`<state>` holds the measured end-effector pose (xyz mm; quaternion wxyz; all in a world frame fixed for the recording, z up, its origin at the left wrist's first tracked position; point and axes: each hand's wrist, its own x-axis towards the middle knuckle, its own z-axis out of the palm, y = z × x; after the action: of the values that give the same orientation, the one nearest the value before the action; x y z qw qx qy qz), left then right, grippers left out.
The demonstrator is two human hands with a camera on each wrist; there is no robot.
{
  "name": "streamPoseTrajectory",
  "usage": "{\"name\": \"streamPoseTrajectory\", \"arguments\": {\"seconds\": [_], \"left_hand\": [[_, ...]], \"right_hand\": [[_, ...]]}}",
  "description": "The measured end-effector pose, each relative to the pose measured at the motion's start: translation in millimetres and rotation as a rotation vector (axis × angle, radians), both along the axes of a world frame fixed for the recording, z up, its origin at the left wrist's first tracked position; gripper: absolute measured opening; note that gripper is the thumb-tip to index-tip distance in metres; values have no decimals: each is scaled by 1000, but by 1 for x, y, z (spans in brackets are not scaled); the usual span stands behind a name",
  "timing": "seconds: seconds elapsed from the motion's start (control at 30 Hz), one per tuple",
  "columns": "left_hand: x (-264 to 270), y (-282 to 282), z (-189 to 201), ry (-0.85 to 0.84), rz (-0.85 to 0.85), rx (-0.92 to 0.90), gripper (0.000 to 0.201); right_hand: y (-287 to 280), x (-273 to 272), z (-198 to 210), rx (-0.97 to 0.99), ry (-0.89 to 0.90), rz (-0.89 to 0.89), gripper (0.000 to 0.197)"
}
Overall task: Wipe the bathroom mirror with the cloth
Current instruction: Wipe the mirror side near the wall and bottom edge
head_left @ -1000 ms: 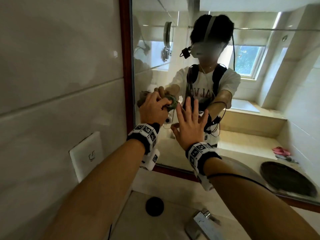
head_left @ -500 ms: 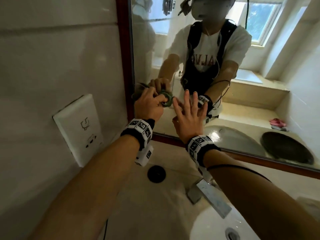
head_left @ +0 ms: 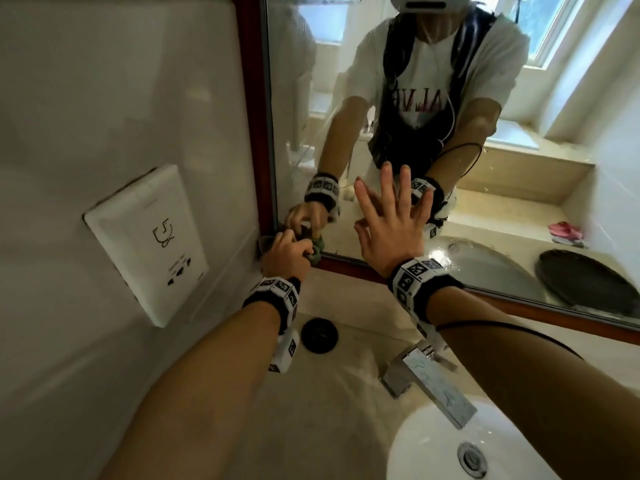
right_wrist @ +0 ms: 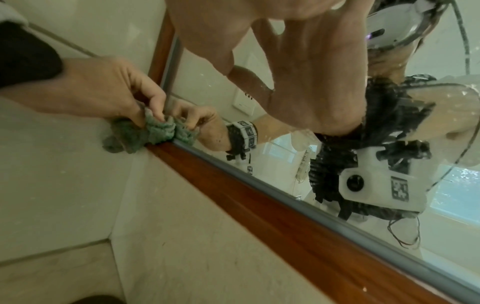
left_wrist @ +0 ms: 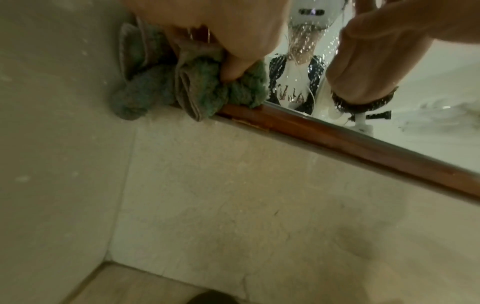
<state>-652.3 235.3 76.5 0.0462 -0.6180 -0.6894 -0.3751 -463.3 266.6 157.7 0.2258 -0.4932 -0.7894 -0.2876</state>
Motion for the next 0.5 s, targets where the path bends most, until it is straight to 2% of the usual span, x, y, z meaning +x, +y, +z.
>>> {"name": "streamPoseTrajectory", "arguments": {"seconds": [0.13, 0.23, 0.3, 0.4, 0.5], "left_hand": [[0, -3, 16, -39, 14, -90, 21], [5, -9, 53, -60, 9, -71, 15], [9, -11, 84, -64, 27, 17, 12], [15, -2, 129, -51, 64, 264, 21], [22, 2, 140, -27, 84, 335, 18]], "right_hand": [[-1, 0, 0, -12, -1, 4, 81], [0, 2, 1, -14, -16, -9, 82], [0, 2, 1, -13, -25, -16, 82], [-1, 2, 1, -17, -29, -13, 82], [2, 5, -1, 16, -30, -16, 82]]}}
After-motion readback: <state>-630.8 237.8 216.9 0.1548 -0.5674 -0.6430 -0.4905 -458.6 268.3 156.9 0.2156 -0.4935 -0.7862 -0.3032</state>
